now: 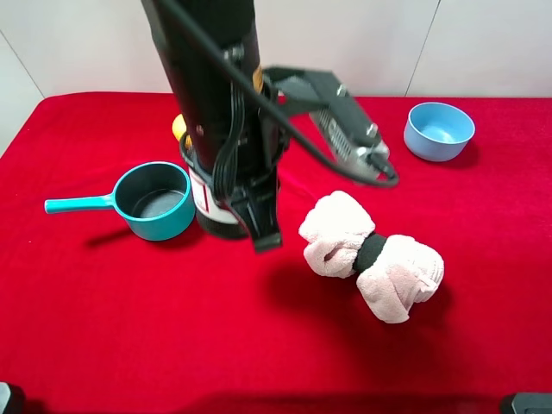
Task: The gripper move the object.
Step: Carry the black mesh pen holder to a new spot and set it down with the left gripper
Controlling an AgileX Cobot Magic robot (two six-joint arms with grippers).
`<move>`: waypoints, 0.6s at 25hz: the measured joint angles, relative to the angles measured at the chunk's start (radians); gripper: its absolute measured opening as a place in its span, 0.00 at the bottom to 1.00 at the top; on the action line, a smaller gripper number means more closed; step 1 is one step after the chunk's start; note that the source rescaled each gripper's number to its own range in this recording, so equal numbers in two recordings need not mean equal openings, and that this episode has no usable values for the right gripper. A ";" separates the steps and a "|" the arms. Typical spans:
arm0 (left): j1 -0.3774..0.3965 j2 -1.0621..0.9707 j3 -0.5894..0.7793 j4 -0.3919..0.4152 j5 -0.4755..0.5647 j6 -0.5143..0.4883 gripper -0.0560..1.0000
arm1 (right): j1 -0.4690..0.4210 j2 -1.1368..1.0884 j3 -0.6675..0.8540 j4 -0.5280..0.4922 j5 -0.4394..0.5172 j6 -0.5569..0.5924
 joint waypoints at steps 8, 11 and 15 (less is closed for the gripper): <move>0.010 0.006 -0.131 0.048 0.058 -0.008 0.05 | 0.000 0.000 0.000 0.000 0.000 0.000; 0.022 0.029 -0.178 0.048 0.091 -0.009 0.05 | 0.000 0.000 0.000 0.000 0.000 0.000; 0.047 0.097 -0.279 0.062 0.131 0.000 0.05 | 0.000 0.000 0.000 0.000 0.000 0.000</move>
